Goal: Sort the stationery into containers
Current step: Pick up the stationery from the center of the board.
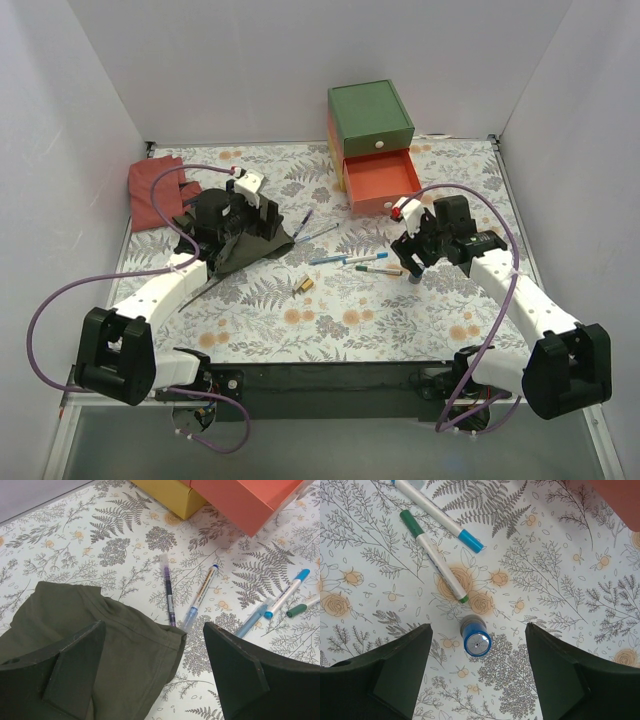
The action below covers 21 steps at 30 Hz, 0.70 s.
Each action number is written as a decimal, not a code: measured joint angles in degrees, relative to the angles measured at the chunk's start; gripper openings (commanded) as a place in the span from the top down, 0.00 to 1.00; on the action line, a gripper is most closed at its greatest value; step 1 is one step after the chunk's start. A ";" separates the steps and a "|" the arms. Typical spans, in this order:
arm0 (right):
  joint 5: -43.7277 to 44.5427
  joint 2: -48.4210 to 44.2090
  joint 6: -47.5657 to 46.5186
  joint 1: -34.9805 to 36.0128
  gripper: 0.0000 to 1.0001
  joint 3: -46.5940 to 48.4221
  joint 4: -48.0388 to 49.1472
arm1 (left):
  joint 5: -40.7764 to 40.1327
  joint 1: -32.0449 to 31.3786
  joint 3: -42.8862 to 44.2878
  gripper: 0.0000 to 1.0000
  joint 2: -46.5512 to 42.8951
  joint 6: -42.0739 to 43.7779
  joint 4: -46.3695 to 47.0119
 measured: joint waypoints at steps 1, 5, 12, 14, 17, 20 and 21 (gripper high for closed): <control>-0.31 0.15 -0.57 0.00 0.15 0.00 -0.31 | 0.00 0.00 0.20 0.21 0.26 -0.17 -0.13; -0.59 0.48 -2.27 -0.13 0.14 0.00 -1.90 | 0.00 0.00 1.07 0.21 1.22 -0.55 -0.52; -0.37 1.31 -3.52 -0.26 0.20 -0.04 -3.17 | -0.20 0.00 1.27 0.21 1.33 -0.98 -0.57; -0.39 2.16 -3.91 -0.26 0.22 -0.09 -3.19 | -0.37 -0.11 1.27 0.21 1.33 -0.98 -0.74; -0.35 3.37 -4.04 -0.26 0.26 -0.11 -3.17 | -0.87 -0.61 1.27 0.21 1.33 -0.96 -1.25; -0.09 4.24 -4.15 -0.26 0.28 -0.50 -3.08 | -1.90 -1.84 1.27 0.21 1.33 -0.83 -1.84; 0.07 4.33 -4.22 -0.26 0.29 -0.79 -3.13 | -2.34 -2.45 1.29 0.20 1.31 -0.74 -1.88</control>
